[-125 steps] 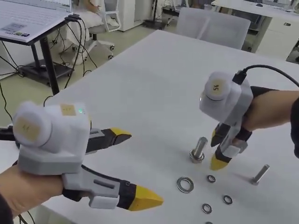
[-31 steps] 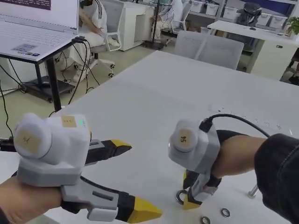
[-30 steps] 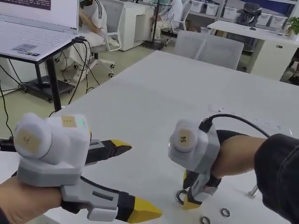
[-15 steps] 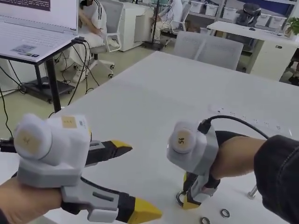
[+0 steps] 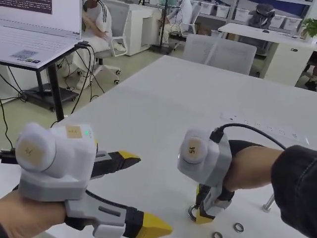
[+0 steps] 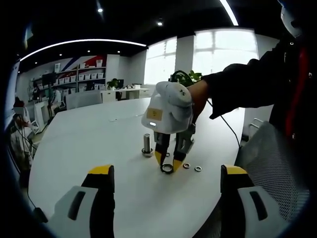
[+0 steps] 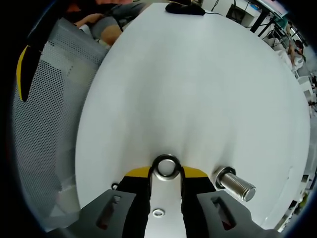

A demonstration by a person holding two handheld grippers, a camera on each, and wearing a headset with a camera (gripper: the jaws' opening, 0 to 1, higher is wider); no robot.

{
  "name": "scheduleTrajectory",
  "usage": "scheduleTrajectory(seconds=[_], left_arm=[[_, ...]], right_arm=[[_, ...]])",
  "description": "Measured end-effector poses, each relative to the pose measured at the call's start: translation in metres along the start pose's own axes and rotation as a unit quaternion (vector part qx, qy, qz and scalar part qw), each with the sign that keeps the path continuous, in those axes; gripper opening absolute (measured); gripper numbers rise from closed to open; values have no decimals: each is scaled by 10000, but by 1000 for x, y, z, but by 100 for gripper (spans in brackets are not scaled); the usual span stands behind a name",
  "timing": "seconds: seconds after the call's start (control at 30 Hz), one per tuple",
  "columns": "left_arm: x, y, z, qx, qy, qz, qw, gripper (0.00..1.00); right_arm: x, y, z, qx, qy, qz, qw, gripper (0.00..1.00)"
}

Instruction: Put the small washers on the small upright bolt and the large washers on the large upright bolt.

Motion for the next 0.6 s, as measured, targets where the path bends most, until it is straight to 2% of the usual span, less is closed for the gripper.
scheduleTrajectory(seconds=[0.23, 0.6], left_arm=[[0, 0, -2, -25, -1, -6, 10000, 88], [1, 1, -5, -63, 22, -27, 10000, 88]], right_arm=[[-6, 0, 9, -12, 9, -58, 10000, 23], [-27, -1, 25, -68, 57, -202, 9998, 23]])
Point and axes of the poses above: the centre of the closed fingertips' face, and the gripper's own axes: z roughly backward along the fingers, y roughly to its left, x roughly out of its top, the point moved 2 cm from there along z, roughly backward along the fingers, and after that the axes turned 4 degrees about z, right-handed, at the moved point
